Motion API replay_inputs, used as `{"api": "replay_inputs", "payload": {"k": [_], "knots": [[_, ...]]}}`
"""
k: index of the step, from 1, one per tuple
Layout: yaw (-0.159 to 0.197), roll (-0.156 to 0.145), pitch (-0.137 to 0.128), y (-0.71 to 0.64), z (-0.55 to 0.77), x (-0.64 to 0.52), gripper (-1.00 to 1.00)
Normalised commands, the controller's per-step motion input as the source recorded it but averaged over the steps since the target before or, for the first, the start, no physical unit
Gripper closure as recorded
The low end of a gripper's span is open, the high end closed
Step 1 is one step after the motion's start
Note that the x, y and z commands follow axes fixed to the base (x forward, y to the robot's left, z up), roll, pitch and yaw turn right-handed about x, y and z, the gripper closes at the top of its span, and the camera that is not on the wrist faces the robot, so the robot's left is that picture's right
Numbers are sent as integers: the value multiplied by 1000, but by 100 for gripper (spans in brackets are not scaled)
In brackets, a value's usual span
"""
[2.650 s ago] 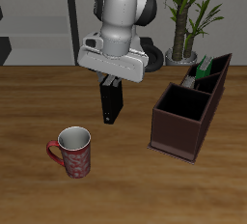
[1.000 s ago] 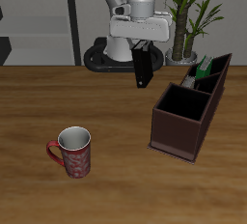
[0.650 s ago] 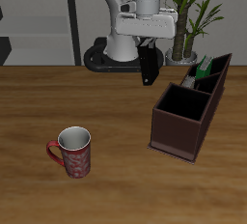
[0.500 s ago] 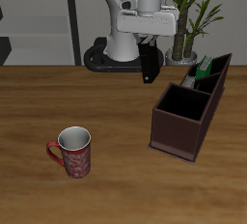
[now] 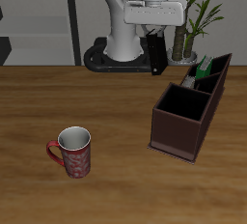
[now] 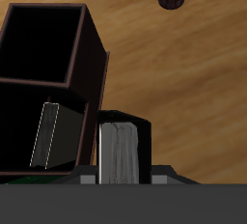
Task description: Place the yellow book into the left desk caddy's front compartment and place the green book into the left desk caddy's left compartment and place the black book into the left desk caddy's back compartment
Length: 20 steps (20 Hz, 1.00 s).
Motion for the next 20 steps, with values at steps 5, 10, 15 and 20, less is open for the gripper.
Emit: {"api": "replay_inputs", "payload": {"k": [5,10,15,20], "knots": [[12,32,-1,295,149,6,100],[19,12,-35,231,279,38,100],[-22,3,-1,158,125,193,100],[-41,-6,-7,144,86,173,100]]}}
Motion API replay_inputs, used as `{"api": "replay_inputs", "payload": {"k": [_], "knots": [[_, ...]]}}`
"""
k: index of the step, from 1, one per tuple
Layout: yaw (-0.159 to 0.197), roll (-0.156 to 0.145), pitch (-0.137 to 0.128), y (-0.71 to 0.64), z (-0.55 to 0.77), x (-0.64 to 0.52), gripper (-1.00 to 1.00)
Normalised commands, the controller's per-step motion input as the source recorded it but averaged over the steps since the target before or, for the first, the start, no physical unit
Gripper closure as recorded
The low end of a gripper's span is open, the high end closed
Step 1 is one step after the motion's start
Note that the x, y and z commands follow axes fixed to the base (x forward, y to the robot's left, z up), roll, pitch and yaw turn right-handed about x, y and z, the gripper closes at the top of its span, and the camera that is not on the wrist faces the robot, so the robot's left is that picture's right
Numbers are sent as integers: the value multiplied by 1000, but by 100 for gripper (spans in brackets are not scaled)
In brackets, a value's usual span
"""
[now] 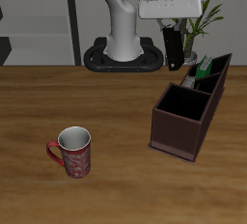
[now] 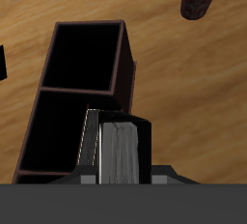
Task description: Place the yellow book into the left desk caddy's front compartment and place the green book into the left desk caddy's left compartment and place the black book into the left desk caddy's back compartment
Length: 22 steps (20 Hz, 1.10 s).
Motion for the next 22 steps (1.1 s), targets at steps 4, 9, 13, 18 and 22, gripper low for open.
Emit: {"api": "replay_inputs", "payload": {"k": [4,9,13,18,22], "knots": [[-43,-3,21,154,-14,209,100],[-80,-4,9,134,97,139,100],[-40,18,6,285,80,42,100],[-39,10,-7,154,114,52,100],[-18,7,-1,146,11,84,100]]}}
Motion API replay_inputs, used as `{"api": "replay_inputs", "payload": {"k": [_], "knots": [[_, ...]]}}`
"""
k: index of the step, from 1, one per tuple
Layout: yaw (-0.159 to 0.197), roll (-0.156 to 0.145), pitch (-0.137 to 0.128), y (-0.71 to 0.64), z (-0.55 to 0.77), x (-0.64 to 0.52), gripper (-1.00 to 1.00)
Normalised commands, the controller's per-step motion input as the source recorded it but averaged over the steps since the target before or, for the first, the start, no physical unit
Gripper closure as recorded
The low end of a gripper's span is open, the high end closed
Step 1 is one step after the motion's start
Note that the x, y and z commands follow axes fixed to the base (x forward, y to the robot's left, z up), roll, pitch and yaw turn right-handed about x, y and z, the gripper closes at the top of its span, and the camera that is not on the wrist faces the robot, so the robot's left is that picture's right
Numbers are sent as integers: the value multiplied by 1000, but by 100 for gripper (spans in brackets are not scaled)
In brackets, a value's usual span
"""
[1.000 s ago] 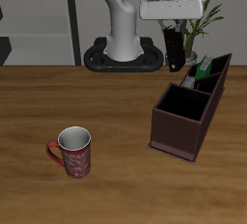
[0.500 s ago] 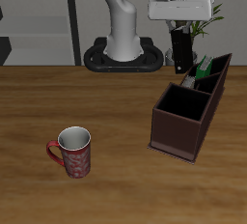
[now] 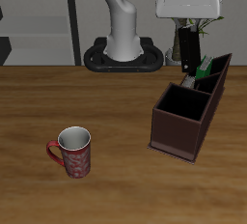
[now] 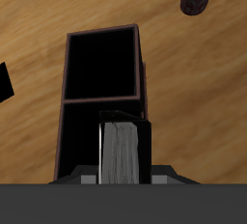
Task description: Place the yellow book into the left desk caddy's front compartment and place the green book into the left desk caddy's left compartment and place the black book into the left desk caddy's back compartment
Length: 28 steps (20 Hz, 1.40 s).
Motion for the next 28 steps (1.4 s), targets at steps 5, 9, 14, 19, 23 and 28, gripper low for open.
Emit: {"api": "replay_inputs", "payload": {"k": [5,9,14,19,23,28], "knots": [[-52,-7,23,126,-15,157,100],[-3,22,23,221,-70,84,100],[2,20,8,203,-14,106,100],[16,-3,-11,70,28,76,100],[18,-18,13,33,-12,190,100],[16,15,30,139,-128,93,100]]}}
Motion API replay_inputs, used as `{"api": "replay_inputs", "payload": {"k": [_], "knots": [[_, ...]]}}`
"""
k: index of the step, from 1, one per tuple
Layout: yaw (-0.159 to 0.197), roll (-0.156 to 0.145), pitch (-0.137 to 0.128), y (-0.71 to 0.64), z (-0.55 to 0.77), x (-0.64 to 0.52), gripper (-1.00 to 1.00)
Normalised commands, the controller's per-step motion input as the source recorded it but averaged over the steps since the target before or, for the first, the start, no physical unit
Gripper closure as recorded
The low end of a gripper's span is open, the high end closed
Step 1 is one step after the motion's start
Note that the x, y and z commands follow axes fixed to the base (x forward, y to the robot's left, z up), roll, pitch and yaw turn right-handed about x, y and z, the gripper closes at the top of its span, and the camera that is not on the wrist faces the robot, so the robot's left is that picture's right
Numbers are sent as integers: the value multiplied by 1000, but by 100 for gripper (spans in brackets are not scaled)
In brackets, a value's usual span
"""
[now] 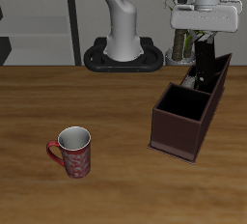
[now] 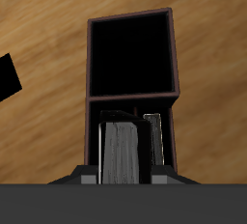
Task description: Place the yellow book into the left desk caddy's front compartment and place the green book into the left desk caddy's left compartment and place the black book into the left desk caddy's back compartment
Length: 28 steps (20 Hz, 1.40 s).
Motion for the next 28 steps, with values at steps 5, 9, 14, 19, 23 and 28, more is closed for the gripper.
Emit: {"api": "replay_inputs", "payload": {"k": [5,9,14,19,23,28], "knots": [[3,17,16,107,-48,27,100],[9,3,-2,54,3,43,100],[11,-10,1,-40,-26,85,100],[5,1,25,9,-149,104,100],[-2,6,24,19,-112,49,100],[6,7,12,39,-93,36,100]]}}
